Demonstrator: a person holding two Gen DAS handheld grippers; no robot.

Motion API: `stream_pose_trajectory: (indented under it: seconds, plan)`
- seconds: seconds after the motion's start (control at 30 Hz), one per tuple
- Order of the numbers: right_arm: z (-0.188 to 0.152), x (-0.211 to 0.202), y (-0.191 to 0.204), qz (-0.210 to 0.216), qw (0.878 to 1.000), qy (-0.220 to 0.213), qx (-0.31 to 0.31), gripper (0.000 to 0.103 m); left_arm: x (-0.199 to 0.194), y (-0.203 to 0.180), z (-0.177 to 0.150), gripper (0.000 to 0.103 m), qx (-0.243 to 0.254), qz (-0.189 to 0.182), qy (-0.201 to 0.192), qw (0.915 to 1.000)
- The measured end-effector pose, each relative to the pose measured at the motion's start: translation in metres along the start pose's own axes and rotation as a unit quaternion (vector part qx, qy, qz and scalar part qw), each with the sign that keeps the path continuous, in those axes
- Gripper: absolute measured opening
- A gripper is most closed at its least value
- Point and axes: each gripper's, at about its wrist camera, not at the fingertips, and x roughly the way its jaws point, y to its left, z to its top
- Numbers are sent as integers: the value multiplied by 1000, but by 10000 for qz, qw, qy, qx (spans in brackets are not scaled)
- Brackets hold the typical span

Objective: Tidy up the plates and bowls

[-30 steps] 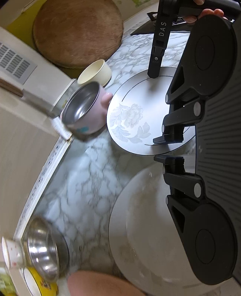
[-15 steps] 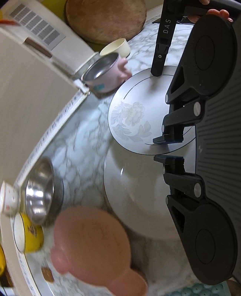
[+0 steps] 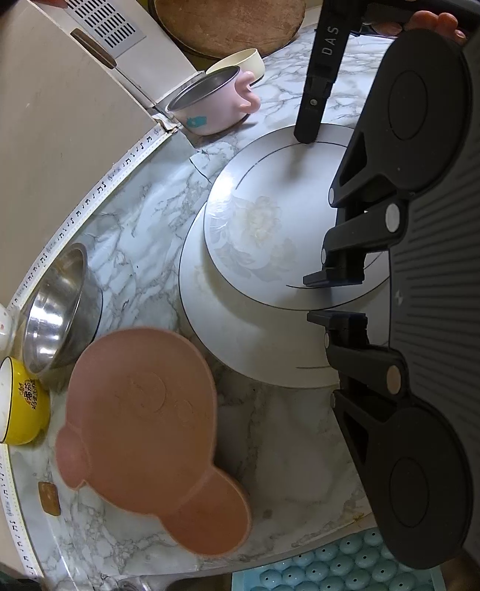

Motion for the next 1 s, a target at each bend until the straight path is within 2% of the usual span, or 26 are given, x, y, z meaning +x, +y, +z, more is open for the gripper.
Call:
stream_pose_trajectory:
  seconds: [0.23,0.73,1.0]
  plan:
    - [-3,5,11,-108,9997,53,-216,10,-1,6,1,11,5,20,79,10000]
    - [0,17,3,93,9995,247,197,9,-2,15,9,11,126,-111,277,9995]
    - [1,24,7,77,9994,319,143,10,-12,17,13,11,309,-63,50,9995]
